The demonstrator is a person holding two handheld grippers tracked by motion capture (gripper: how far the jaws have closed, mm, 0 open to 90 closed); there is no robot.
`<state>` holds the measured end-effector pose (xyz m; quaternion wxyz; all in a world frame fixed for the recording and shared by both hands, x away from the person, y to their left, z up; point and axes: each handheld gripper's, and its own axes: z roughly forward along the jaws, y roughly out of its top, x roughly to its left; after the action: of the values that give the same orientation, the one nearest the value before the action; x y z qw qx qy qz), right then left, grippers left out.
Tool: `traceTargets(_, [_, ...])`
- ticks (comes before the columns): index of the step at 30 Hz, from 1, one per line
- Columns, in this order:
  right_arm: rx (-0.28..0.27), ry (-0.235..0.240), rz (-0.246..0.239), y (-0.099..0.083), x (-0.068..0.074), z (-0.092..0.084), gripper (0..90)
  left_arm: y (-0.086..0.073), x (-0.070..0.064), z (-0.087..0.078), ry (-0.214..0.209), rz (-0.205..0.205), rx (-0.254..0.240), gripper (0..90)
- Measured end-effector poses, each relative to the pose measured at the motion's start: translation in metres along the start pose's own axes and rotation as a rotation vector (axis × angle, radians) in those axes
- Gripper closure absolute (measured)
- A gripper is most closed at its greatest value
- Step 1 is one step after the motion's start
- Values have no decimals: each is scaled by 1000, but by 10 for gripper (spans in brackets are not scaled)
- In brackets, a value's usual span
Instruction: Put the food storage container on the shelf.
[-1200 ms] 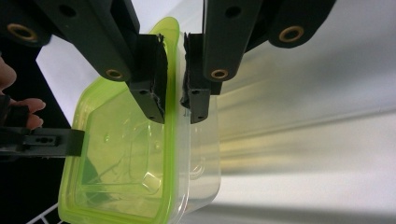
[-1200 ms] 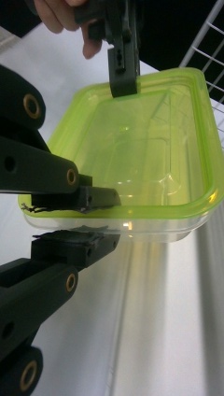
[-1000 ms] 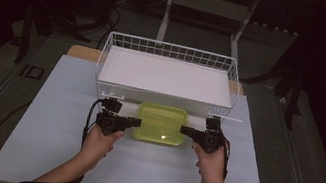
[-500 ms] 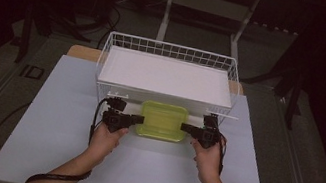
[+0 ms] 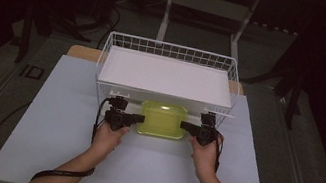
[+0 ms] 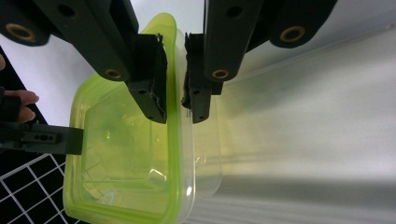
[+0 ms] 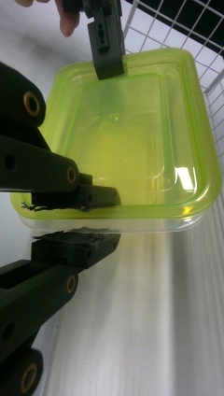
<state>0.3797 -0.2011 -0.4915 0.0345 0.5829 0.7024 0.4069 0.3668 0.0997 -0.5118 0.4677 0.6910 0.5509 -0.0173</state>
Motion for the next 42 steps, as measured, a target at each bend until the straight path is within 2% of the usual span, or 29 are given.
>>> traceTargets(7, [-41, -11, -12, 0, 0, 3, 762, -2, 2, 3, 4, 54, -58, 744])
traceTargets(9, [-55, -14, -22, 0, 0, 4, 752, -3, 1, 5, 10, 87, -69, 711])
traceTargets(11, [-59, -21, -39, 0, 0, 5, 735, -4, 2, 6, 23, 100, -85, 674])
traceTargets(13, [-58, -28, -44, 1, 0, 7, 699, -3, 4, 7, 14, 90, -93, 658])
traceTargets(18, [-61, -34, -48, 2, 0, 11, 661, -2, 9, 10, 24, 65, -121, 561])
traceTargets(23, [-52, -39, -48, 4, 3, 10, 610, -3, 11, 11, 26, 40, -128, 510])
traceTargets(26, [-60, -48, -58, 3, 5, 9, 567, -4, 11, 10, 28, 38, -128, 489])
traceTargets(27, [-77, -50, -91, 3, 4, 9, 557, -5, 10, 9, 29, 39, -128, 488])
traceTargets(32, [-92, -41, -103, 1, 6, 3, 520, -10, 8, 4, 19, 43, -120, 422])
traceTargets(34, [-86, -36, -101, 0, 8, -1, 518, -13, 3, -1, 37, 59, -134, 409])
traceTargets(37, [-98, -23, -112, -4, 9, -8, 517, -17, 0, -7, 10, 46, -142, 374])
traceTargets(41, [-103, 7, -102, -10, 9, -17, 526, -24, -1, -16, -25, 58, -144, 351])
traceTargets(42, [-99, 14, -100, -11, 10, -19, 526, -26, -1, -19, -22, 77, -143, 351])
